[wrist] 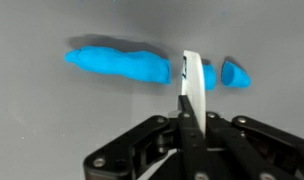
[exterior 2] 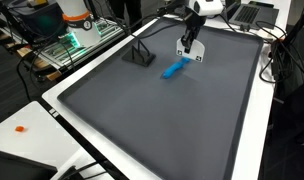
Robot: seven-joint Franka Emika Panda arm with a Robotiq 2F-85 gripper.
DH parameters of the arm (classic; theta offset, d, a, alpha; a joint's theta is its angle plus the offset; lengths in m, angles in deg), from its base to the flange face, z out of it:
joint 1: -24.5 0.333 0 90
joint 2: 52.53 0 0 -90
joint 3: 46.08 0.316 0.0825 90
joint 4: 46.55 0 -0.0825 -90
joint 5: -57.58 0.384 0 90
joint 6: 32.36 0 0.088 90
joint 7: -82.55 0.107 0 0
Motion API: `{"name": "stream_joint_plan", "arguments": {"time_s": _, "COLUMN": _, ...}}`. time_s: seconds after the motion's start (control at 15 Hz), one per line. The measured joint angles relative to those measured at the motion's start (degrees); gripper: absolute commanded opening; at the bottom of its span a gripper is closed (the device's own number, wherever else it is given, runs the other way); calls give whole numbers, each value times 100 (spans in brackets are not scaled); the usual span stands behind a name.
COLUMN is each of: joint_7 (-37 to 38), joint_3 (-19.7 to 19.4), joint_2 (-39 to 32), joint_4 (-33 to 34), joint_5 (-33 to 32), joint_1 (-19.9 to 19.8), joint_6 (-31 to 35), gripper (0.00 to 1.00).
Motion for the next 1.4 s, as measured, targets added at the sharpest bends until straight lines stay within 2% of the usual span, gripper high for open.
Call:
{"name": "stream_joint_plan", "arguments": {"time_s": 0.6, "joint_7": 0, "joint_3": -163, "joint_2": 14, "joint_4": -80, "joint_5": -72, "joint_1": -106, "joint_6": -10, "gripper": 1}}
{"name": "stream_joint_plan", "arguments": {"time_s": 1.4, "joint_7": -4, "joint_3": -170, "joint_2": -156, "joint_4": -184, "joint_5": -78, "joint_1": -118, "joint_6": -10, "gripper": 1}}
